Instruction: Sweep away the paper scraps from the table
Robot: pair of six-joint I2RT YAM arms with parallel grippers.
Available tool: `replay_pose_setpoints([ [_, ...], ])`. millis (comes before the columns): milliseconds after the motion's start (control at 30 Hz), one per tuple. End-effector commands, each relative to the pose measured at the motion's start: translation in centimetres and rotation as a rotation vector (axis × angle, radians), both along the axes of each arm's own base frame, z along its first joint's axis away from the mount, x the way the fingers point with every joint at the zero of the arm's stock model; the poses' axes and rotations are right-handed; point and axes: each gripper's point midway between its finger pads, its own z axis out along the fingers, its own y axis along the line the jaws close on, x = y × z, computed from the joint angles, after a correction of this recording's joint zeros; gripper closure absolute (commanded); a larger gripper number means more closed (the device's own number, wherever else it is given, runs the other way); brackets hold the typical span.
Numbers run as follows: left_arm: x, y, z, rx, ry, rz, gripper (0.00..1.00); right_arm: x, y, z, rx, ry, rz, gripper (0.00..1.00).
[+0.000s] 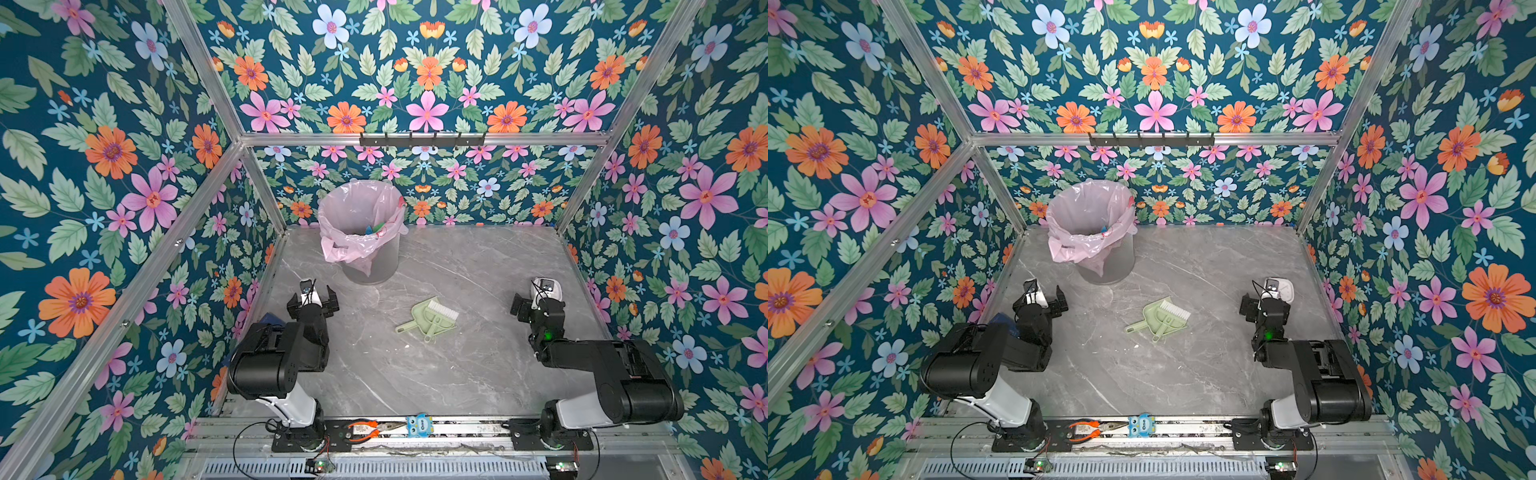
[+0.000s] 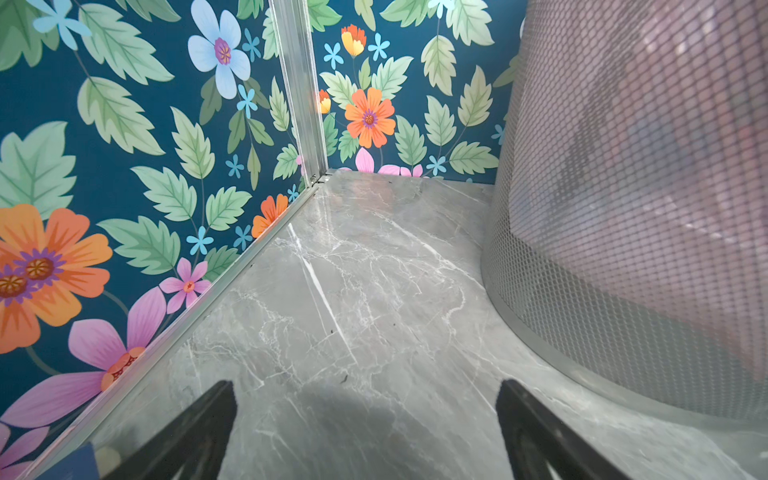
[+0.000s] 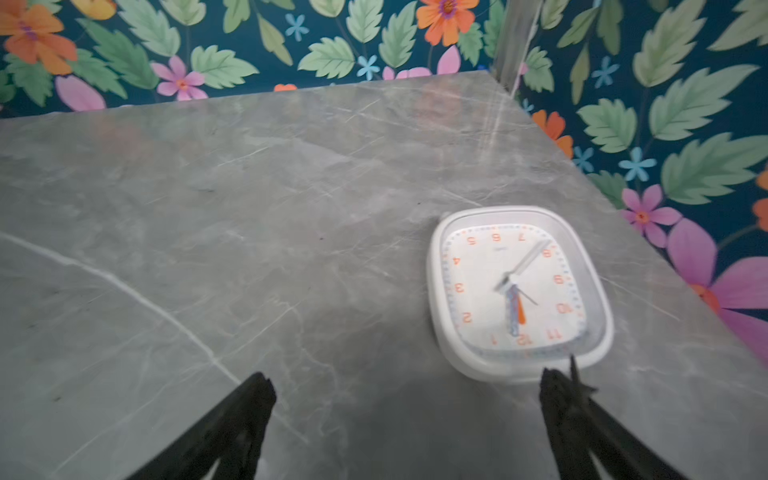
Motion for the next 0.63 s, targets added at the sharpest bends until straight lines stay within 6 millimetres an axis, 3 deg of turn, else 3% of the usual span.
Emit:
replay_pose_setpoints([
  [0, 0.12, -0.02, 0.64, 0.001, -0.025, -0.002, 0.0, 0.53, 0.51, 1.24, 0.016, -0.061, 0.025, 0.0],
  [600, 0.21, -0.16, 0.65, -0.002, -0.025, -0.013, 0.0, 0.62, 0.68, 1.19, 0.027, -0.048, 0.031, 0.0],
])
